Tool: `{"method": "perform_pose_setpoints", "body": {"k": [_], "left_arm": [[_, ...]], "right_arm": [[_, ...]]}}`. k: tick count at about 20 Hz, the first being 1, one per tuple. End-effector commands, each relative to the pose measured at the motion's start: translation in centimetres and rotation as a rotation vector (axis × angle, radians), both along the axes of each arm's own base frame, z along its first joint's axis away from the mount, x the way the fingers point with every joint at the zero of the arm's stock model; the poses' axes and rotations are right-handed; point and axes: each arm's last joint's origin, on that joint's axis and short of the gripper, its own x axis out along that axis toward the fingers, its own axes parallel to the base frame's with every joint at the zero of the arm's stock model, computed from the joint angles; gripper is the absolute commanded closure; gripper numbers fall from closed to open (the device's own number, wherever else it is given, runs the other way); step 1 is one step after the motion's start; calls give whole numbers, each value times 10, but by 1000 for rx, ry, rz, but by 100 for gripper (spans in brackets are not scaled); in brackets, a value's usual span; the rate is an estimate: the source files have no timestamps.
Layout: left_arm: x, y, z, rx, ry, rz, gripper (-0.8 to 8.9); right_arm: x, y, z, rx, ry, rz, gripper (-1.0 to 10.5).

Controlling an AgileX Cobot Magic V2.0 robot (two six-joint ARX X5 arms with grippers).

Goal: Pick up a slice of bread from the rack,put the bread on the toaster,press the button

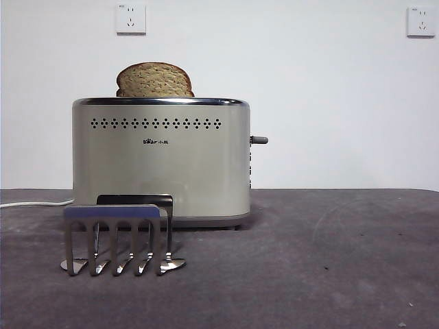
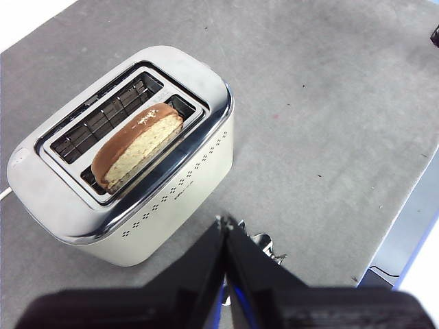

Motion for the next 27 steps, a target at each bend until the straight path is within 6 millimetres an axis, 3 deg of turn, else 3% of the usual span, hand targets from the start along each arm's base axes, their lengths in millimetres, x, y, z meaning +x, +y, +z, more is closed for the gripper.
{"method": "perform_pose_setpoints", "body": {"k": [1,9,13,16,18,21,27], "left_arm": [[0,0,0,-4,1,3,816],[1,2,0,0,-4,19,817],[2,19,20,-27,-240,90,817],[-13,43,49,-184,-525,93,817],[-26,57,53,-235,-683,120,817],[-43,72,25,-257,-808,225,817],[-61,87,-81,-219,-890,411,817]], "right_arm": [[1,1,-3,-7,4,6,946],[1,1,-3,-7,4,6,946],[1,1,-3,-7,4,6,946],[1,1,-3,-7,4,6,946],[1,1,-3,-7,4,6,946],[1,1,-3,-7,4,6,946],[1,1,-3,-7,4,6,946]]}}
